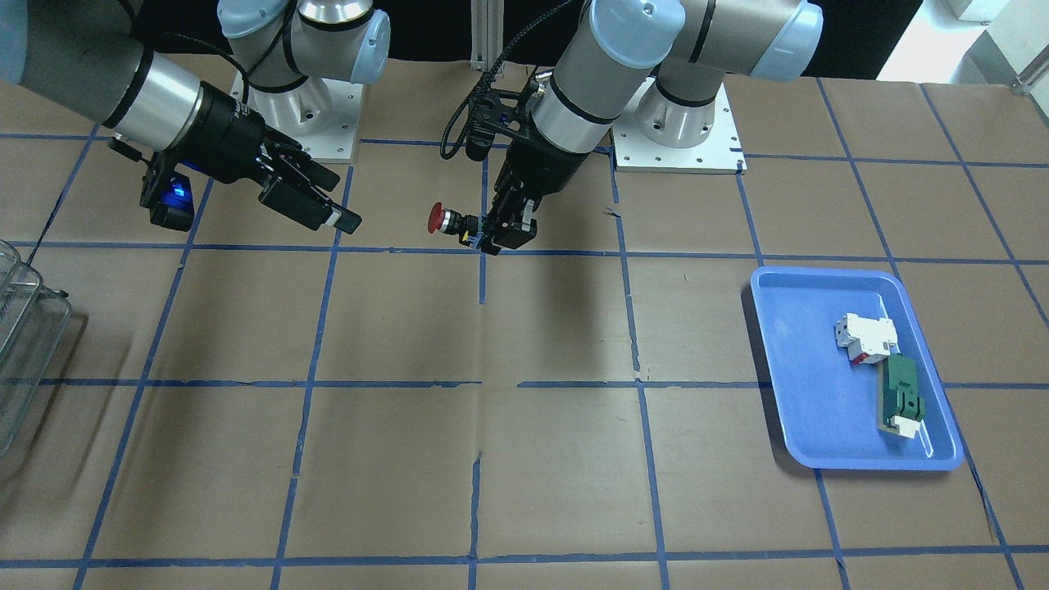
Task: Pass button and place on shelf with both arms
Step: 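Lift the button with the left gripper toward the center while the right gripper approaches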
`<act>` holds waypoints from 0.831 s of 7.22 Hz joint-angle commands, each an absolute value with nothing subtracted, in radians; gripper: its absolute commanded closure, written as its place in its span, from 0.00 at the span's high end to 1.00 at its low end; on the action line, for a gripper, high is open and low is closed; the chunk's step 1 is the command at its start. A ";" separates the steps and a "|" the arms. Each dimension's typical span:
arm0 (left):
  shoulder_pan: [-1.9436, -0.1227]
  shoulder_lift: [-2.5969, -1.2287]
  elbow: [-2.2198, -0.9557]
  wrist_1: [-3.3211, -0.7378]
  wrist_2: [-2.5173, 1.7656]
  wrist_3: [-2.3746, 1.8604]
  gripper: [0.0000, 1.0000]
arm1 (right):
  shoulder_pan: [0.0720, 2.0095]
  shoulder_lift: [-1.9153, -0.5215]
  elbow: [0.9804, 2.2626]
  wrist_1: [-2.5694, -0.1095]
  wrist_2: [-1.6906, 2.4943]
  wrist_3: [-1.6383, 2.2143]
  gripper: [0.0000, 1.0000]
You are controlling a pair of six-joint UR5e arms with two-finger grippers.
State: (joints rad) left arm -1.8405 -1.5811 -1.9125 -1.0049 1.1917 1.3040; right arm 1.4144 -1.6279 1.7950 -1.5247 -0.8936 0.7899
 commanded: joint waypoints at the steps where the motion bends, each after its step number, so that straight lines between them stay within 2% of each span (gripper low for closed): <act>1: -1.841 -1.530 -1.905 -1.049 1.152 1.316 0.00 | 1.433 -1.638 1.799 -1.508 -0.891 0.848 1.00; 6: -1.845 -1.508 -1.907 -1.023 1.121 1.130 0.00 | 1.433 -1.657 1.816 -1.387 -0.654 0.876 1.00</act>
